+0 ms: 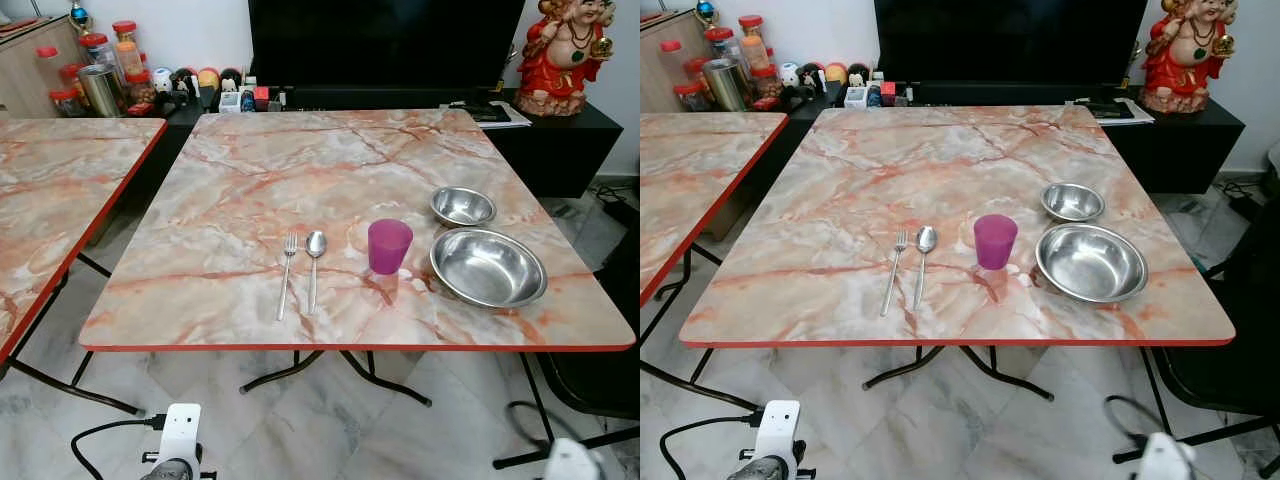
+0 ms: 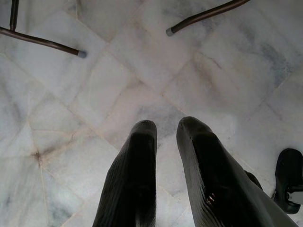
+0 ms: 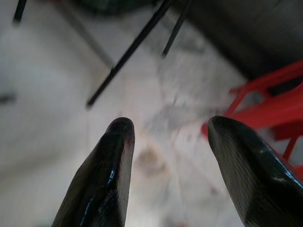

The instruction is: Setting the table

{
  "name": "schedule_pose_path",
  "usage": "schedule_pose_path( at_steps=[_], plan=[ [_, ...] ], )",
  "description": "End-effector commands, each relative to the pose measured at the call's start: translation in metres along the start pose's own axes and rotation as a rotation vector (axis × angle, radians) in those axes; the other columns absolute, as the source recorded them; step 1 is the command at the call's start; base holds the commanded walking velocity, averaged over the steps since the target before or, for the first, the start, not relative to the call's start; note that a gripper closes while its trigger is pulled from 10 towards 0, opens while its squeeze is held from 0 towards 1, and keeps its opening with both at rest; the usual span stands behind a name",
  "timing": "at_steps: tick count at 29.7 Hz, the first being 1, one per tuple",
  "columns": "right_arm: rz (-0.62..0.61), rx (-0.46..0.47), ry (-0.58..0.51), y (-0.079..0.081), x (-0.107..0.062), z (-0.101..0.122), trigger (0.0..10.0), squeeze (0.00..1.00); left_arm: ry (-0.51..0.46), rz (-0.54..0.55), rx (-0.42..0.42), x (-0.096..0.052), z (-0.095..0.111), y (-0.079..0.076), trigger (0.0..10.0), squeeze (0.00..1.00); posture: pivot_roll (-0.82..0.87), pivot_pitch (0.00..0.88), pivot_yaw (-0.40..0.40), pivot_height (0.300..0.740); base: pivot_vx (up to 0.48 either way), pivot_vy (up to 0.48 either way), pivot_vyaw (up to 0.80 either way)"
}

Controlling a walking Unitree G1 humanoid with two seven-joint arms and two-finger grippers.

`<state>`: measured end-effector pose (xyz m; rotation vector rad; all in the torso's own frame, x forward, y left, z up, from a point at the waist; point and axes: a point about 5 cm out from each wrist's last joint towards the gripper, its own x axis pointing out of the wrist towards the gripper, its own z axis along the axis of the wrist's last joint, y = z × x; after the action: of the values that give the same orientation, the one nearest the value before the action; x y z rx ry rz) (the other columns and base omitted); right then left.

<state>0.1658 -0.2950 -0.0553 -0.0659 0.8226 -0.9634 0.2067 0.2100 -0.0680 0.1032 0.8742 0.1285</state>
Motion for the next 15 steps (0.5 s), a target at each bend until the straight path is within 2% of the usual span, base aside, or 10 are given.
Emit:
schedule_pose_path(
  at_steps=[1, 2, 3, 4, 7, 8, 10, 11, 12, 15],
  plan=[
    [-0.052, 0.006, -0.115, 0.001, 0.000, 0.020, 10.0, 0.00, -0.003, -0.003, 0.006, -0.001, -0.003, 0.001, 10.0, 0.00, -0.05, 0.000, -0.001, 0.740, 0.000, 0.000, 0.00],
    [-0.052, 0.006, -0.115, 0.001, 0.000, 0.020, 10.0, 0.00, -0.003, -0.003, 0.006, -0.001, -0.003, 0.001, 10.0, 0.00, -0.05, 0.000, -0.001, 0.740, 0.000, 0.000, 0.00],
    [-0.075, 0.026, -0.174, 0.001, -0.001, 0.029, 10.0, 0.00, -0.006, -0.009, 0.003, -0.001, -0.003, 0.000, 10.0, 0.00, -0.06, 0.000, 0.002, 0.740, 0.000, 0.000, 0.00],
    [-0.126, 0.047, -0.281, 0.001, -0.005, 0.046, 10.0, 0.00, -0.009, -0.024, 0.001, -0.001, -0.003, -0.003, 10.0, 0.00, -0.06, 0.000, 0.004, 0.740, 0.000, 0.000, 0.00],
    [-0.142, 0.058, -0.317, 0.000, -0.007, 0.052, 10.0, 0.00, -0.008, -0.030, 0.003, -0.001, -0.003, -0.004, 10.0, 0.00, -0.06, 0.000, 0.004, 0.740, 0.000, 0.000, 0.00],
    [-0.168, 0.116, -0.379, -0.002, -0.012, 0.062, 10.0, 0.00, -0.011, -0.042, 0.009, -0.001, -0.004, -0.006, 10.0, 0.00, -0.06, 0.000, 0.007, 0.740, 0.000, 0.000, 0.00],
    [-0.200, 0.156, -0.467, -0.007, -0.020, 0.079, 10.0, 0.00, -0.017, -0.056, 0.003, -0.001, -0.003, -0.008, 10.0, 0.00, -0.07, 0.000, 0.014, 0.740, 0.000, 0.000, 0.00],
    [-0.200, 0.156, -0.467, -0.007, -0.020, 0.079, 10.0, 0.00, -0.017, -0.056, 0.003, -0.001, -0.003, -0.008, 10.0, 0.00, -0.07, 0.000, 0.014, 0.740, 0.000, 0.000, 0.00],
    [-0.222, 0.184, -0.515, -0.013, -0.026, 0.091, 10.0, 0.00, -0.021, -0.062, 0.000, -0.001, -0.003, -0.009, 10.0, 0.00, -0.08, 0.000, 0.015, 0.740, 0.000, 0.000, 0.00],
    [-0.234, 0.211, -0.554, -0.017, -0.032, 0.103, 10.0, 0.00, -0.021, -0.064, 0.000, -0.001, -0.003, -0.009, 10.0, 0.00, -0.08, 0.000, 0.019, 0.740, 0.000, 0.000, 0.00]
  ],
)
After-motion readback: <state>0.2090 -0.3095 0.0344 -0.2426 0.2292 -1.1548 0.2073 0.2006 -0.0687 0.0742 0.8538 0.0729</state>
